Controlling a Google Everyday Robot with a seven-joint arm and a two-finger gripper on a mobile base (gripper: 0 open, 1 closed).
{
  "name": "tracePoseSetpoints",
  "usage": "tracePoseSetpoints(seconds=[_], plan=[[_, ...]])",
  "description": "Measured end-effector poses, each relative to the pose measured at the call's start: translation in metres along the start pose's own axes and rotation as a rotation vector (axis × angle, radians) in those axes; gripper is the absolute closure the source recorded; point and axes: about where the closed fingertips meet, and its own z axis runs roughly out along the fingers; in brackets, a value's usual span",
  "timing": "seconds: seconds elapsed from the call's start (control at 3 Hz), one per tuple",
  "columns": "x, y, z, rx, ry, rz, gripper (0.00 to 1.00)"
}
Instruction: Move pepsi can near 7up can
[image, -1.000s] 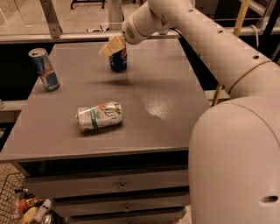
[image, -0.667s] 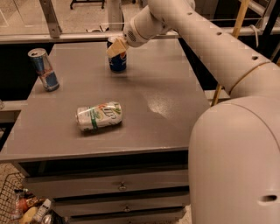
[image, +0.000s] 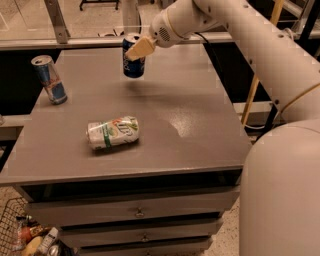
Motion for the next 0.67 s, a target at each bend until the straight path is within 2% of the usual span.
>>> tracePoseSetpoints(seconds=[0.33,0.67], plan=[[-0.014,0.052,-0.031,-0.15,-0.002,-0.193,1.0],[0.0,0.101,-0.051,-0.29,0.066,-0.35,1.0]])
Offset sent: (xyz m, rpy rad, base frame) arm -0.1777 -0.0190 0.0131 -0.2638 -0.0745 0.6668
